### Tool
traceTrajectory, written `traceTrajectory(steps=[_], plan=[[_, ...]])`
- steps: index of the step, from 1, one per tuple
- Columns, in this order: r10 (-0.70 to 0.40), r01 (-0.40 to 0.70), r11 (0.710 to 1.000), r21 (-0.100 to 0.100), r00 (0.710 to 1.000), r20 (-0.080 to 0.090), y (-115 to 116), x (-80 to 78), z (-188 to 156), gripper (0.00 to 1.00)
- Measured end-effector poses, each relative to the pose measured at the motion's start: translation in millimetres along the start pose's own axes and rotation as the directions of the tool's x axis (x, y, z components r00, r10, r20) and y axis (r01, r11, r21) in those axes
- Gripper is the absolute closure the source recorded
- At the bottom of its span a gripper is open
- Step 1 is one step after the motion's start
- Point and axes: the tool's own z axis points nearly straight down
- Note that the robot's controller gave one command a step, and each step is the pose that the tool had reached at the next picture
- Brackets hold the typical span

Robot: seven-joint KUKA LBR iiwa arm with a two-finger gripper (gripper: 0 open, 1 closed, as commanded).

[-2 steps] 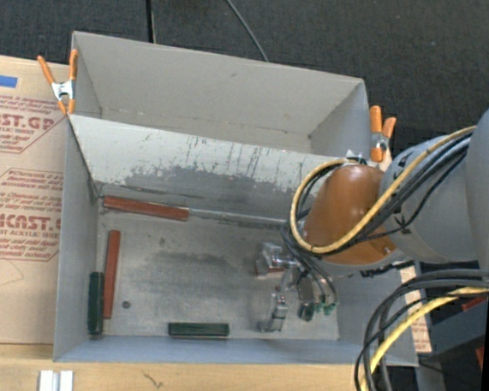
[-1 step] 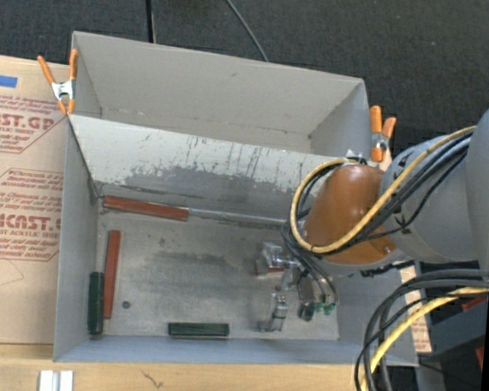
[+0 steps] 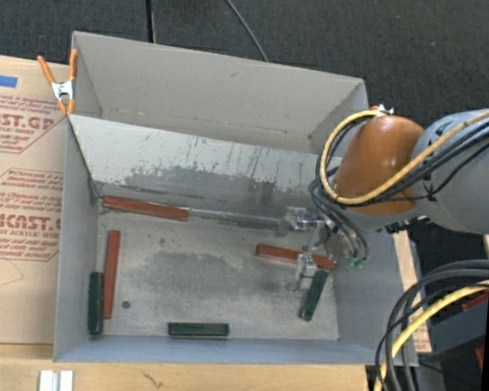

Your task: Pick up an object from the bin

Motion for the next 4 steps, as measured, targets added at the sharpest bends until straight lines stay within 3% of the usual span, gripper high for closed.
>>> traceTrajectory(steps=[1, 2, 3, 4], plan=[[0.007, -0.007, 1.000, 0.000, 1.000, 0.004, 6, -18.8, 31, 1.00], [0.007, -0.007, 1.000, 0.000, 1.000, 0.004, 6, -18.8, 31, 1.00], [0.034, -0.034, 0.999, 0.000, 0.999, 0.004, 26, -2.8, -97, 1.00], [0.034, -0.034, 0.999, 0.000, 0.999, 0.004, 26, -2.7, -97, 1.00]])
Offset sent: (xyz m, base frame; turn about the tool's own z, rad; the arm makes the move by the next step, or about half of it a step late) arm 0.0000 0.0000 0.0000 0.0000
